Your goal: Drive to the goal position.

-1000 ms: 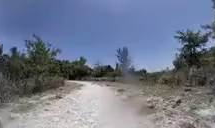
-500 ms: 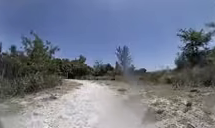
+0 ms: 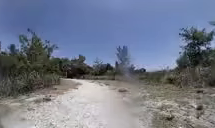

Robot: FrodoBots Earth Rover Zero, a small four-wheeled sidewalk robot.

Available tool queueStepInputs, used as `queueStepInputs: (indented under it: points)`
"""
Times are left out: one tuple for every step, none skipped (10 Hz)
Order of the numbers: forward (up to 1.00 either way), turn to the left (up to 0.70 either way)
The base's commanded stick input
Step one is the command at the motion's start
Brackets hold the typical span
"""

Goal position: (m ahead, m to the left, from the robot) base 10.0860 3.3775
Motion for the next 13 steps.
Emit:
queueStepInputs:
  points:
    - [0.45, 0.00]
    - [0.45, 0.00]
    - [0.45, 0.00]
    - [0.45, 0.00]
    - [0.45, 0.00]
    - [0.45, 0.00]
    - [0.45, 0.00]
    - [0.45, 0.00]
    - [0.45, 0.00]
    - [0.45, 0.00]
    - [0.45, 0.00]
    - [0.45, 0.00]
    - [0.45, 0.00]
